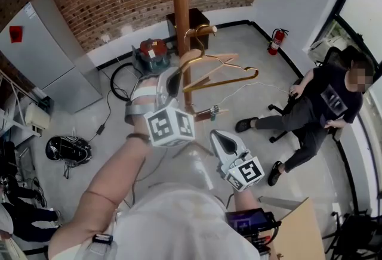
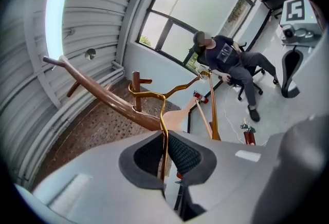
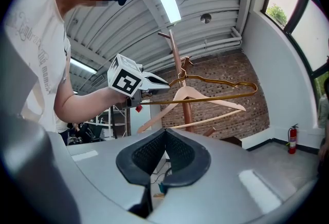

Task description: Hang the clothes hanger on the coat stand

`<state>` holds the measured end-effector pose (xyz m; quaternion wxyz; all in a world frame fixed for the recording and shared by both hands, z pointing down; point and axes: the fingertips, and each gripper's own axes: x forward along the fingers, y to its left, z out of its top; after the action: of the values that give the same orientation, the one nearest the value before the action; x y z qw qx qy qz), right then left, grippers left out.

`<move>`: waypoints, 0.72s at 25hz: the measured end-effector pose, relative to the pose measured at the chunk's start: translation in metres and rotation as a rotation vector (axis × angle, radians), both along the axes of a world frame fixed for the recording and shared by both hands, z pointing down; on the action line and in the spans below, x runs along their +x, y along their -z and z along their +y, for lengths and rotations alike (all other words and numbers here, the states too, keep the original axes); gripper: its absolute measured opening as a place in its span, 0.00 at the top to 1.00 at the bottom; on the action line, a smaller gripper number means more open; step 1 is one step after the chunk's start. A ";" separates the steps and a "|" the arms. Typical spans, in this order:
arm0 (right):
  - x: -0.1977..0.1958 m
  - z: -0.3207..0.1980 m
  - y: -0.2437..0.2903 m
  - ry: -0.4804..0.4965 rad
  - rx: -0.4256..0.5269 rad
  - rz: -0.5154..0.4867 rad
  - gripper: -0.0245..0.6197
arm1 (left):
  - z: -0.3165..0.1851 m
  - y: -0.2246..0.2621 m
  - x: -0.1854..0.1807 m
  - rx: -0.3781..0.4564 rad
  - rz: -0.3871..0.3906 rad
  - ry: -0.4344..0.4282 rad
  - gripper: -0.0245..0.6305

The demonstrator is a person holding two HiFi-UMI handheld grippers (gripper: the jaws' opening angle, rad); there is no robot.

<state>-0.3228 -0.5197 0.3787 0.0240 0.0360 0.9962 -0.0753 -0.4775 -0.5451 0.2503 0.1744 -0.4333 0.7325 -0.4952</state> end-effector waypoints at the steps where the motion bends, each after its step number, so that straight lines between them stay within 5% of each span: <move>1: -0.002 0.001 -0.001 0.001 0.000 0.001 0.94 | 0.001 -0.004 -0.001 -0.005 -0.008 0.002 0.93; 9: -0.009 0.000 -0.003 -0.006 -0.014 0.011 0.94 | 0.007 -0.020 -0.011 -0.002 -0.029 0.003 0.93; 18: -0.010 0.014 -0.002 -0.032 -0.008 0.024 0.94 | 0.023 -0.006 -0.001 0.049 0.044 -0.065 0.89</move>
<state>-0.3333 -0.5058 0.3807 0.0136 0.0189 0.9966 -0.0793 -0.4781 -0.5217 0.2568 0.1846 -0.4634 0.7337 -0.4615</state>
